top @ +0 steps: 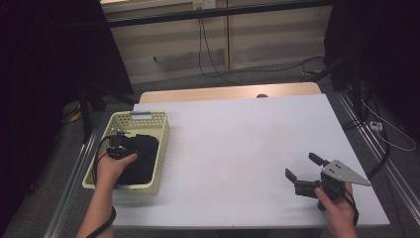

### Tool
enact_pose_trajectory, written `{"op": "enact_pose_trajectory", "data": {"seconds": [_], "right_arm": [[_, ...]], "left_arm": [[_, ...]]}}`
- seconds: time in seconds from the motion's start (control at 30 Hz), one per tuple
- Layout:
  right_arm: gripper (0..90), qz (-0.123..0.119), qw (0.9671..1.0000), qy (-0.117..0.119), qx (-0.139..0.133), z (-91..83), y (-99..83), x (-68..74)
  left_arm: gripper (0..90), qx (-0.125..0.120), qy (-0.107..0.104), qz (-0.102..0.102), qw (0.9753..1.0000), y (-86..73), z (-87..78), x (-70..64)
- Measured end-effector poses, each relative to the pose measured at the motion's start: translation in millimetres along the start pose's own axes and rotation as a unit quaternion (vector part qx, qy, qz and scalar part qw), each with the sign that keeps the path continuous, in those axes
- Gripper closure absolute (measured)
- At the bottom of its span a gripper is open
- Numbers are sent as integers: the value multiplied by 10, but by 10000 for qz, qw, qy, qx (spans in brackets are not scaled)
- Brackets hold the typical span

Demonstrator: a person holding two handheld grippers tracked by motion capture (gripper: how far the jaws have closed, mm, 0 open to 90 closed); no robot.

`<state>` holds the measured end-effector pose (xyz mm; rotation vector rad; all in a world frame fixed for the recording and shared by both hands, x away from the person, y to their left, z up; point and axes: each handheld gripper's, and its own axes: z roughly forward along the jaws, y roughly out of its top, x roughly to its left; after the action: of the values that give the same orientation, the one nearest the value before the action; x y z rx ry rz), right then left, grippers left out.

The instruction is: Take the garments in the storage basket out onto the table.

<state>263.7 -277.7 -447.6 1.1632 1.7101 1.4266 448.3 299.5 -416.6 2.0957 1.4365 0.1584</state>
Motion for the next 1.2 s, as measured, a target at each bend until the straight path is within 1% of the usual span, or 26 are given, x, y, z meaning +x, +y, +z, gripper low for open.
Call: {"op": "enact_pose_trajectory", "data": {"seconds": [0.07,0.1,0.17,0.2,0.23,0.3,0.33,0.37,0.4,0.5,0.53,0.6,0.67,0.7,0.73,0.83,0.87,0.9,0.93,0.97,1.0,1.07,1.1,1.13,1.17,1.2], "right_arm": [[16,12,10000,-7,-11,-5,1,-2],[17,4,10000,-23,-16,-10,1,-6],[17,-4,10000,-29,-20,-16,-1,-16],[16,-1,10000,-41,-19,-18,0,-21],[16,-1,10000,-41,-19,-18,0,-21],[17,0,10000,-37,-17,-15,-1,-22],[17,-16,10000,-23,-8,-10,-1,-16],[17,-16,10000,-23,-8,-10,-1,-16],[17,-17,10000,-15,2,-8,0,-13],[16,-21,10000,-9,3,1,-1,-3],[16,-23,10000,-11,4,0,1,0],[16,-29,10000,-12,5,0,2,2],[16,-37,10000,-22,9,0,3,2],[16,-37,10000,-22,9,0,3,2],[16,-43,10000,-22,6,0,3,1],[16,-58,10000,-10,22,9,-1,0],[16,-65,10000,-9,15,12,-2,0],[16,-52,10000,0,9,14,-1,6],[16,-58,10000,12,16,15,-1,10],[16,-58,10000,12,16,15,-1,10],[16,-64,10000,14,16,16,-1,12],[16,-65,10000,14,16,15,1,12],[16,-65,10000,16,16,14,1,11],[16,-65,10000,8,23,15,-1,6],[17,-54,10000,-1,25,17,-3,4],[16,-68,10000,-1,33,17,-5,2]], "left_arm": [[563,-31,151,12,9999,71,-56,-18],[563,-64,110,-16,9999,97,-73,-25],[565,-143,185,-25,9997,166,-135,-62],[565,-240,221,-24,9995,209,-177,-87],[565,-268,223,4,9994,239,-212,-97],[565,-490,245,-35,9985,310,-297,-142],[565,-464,216,45,9987,361,-369,-164],[565,-540,172,-40,9984,387,-394,-197],[565,-582,152,-4,9982,425,-438,-227],[563,-743,94,10,9972,527,-537,-372],[563,-772,44,63,9970,560,-568,-420],[562,-879,-47,176,9960,622,-598,-538],[560,-825,-224,349,9957,684,-602,-694],[560,-868,-235,404,9951,701,-596,-758],[559,-855,-290,539,9945,728,-592,-863],[556,-870,-536,770,9918,757,-530,-1111],[556,-817,-655,913,9903,759,-482,-1219],[555,-789,-706,970,9896,755,-446,-1291],[554,-758,-766,1112,9879,751,-393,-1381],[554,-701,-833,1187,9869,740,-339,-1472],[551,-699,-904,1283,9851,718,-261,-1583],[548,-671,-1105,1359,9823,684,-149,-1724],[548,-651,-1260,1422,9796,658,-73,-1810],[547,-641,-1357,1449,9780,636,-13,-1882],[546,-643,-1397,1505,9766,618,29,-1937],[545,-591,-1459,1630,9740,590,92,-2026]]}}
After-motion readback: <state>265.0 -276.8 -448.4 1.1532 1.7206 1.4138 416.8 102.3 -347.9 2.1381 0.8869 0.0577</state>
